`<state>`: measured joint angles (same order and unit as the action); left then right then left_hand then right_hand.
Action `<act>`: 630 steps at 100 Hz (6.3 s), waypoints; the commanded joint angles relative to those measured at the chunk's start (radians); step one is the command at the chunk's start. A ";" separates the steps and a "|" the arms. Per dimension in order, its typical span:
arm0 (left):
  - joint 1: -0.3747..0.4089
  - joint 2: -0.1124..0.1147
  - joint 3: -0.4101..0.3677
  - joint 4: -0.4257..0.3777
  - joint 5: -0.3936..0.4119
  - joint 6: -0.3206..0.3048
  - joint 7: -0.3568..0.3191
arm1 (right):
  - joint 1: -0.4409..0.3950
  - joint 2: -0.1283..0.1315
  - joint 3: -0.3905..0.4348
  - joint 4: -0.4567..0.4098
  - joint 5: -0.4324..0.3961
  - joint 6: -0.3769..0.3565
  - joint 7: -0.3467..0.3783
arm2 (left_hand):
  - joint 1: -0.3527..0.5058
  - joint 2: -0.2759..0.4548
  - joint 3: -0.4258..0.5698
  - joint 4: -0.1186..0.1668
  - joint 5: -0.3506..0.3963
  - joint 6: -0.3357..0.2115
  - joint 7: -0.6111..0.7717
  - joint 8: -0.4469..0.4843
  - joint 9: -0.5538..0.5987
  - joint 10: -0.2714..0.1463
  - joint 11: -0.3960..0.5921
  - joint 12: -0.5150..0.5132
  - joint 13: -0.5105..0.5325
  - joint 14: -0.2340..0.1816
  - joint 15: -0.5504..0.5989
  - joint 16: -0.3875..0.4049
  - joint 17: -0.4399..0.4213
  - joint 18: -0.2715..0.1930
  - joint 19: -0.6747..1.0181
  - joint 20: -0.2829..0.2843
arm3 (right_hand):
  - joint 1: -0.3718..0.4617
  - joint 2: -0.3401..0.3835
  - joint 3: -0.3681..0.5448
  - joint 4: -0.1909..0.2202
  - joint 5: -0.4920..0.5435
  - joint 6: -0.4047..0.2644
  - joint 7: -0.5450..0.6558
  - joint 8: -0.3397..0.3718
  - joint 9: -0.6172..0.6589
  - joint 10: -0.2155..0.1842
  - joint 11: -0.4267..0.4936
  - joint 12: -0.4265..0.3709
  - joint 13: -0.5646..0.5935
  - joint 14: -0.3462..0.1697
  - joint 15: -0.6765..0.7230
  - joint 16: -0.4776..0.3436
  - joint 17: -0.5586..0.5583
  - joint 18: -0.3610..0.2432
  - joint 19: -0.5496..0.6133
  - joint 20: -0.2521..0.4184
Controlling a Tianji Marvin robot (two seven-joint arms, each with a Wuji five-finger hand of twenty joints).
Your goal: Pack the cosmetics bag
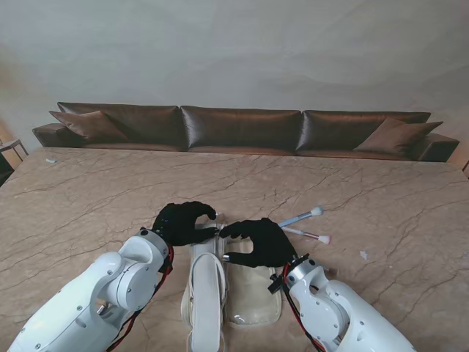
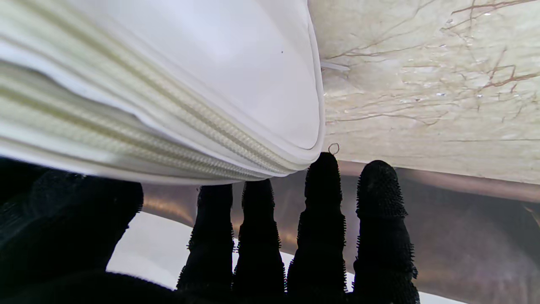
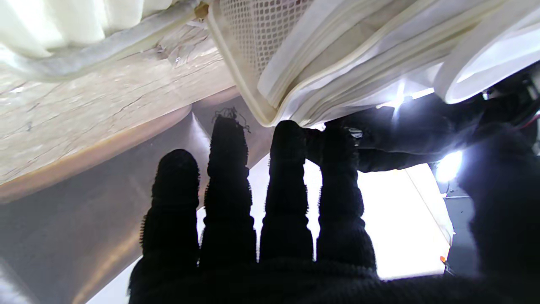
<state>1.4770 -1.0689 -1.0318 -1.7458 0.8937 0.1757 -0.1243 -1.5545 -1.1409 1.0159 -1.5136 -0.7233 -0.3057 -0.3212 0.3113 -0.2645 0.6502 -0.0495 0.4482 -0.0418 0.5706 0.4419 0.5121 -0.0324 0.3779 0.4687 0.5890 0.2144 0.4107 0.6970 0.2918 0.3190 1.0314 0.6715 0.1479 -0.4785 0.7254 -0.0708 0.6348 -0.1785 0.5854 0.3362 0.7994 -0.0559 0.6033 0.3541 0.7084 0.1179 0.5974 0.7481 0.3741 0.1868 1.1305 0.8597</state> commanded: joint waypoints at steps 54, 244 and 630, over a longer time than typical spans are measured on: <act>0.360 -0.017 -0.230 -0.297 -0.013 0.133 0.057 | -0.059 0.002 0.053 -0.010 0.009 0.034 0.001 | 0.046 0.071 -0.449 0.085 -0.288 0.330 -0.456 -0.251 -0.310 0.230 -0.168 -0.268 -0.290 0.104 -0.221 -0.329 -0.215 0.045 -0.214 -0.078 | 0.004 0.024 0.052 0.005 -0.035 -0.018 -0.006 -0.010 -0.047 -0.011 -0.021 -0.011 -0.020 -0.036 -0.019 -0.014 -0.034 -0.001 -0.025 -0.021; 0.484 -0.001 -0.071 -0.324 0.203 0.284 0.058 | -0.036 0.000 0.040 0.056 0.012 0.029 -0.018 | 0.407 -0.286 0.277 -0.024 -0.313 0.253 -0.600 -0.357 -0.395 0.322 -0.389 -0.312 0.031 -0.036 0.212 0.025 0.065 -0.108 -0.013 -0.079 | -0.003 -0.015 0.233 -0.027 -0.031 -0.083 0.016 0.001 -0.014 -0.018 -0.016 -0.005 -0.011 -0.035 -0.016 -0.013 -0.046 0.009 -0.039 -0.022; 0.101 -0.022 -0.157 0.095 0.074 -0.021 0.250 | -0.024 0.093 0.303 -0.105 -0.179 0.134 0.436 | 0.778 -0.047 0.040 -0.130 0.300 -0.254 0.556 0.692 0.421 -0.220 0.581 0.445 0.655 -0.267 0.680 0.254 0.684 -0.037 0.461 -0.065 | 0.105 -0.311 0.464 -0.115 0.163 -0.045 0.111 0.050 0.173 -0.017 0.101 0.074 0.292 -0.044 0.345 0.182 0.264 -0.015 0.374 0.080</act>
<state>1.5641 -1.0865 -1.1851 -1.6417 0.9747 0.1504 0.1258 -1.5537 -1.0611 1.3075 -1.5945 -0.8935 -0.1672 0.0796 0.9046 -0.4870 0.5880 -0.2396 0.6309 -0.1464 0.6736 1.0315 0.9456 -0.0763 0.9182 0.8921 1.2126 0.0288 1.0718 0.9228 0.9746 0.2570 1.4921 0.5899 0.2265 -0.7414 1.1484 -0.1524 0.7596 -0.2206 0.6716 0.3569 0.9240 -0.0571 0.6557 0.3996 0.9621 0.0802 0.8824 0.8937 0.6043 0.1743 1.4350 0.9048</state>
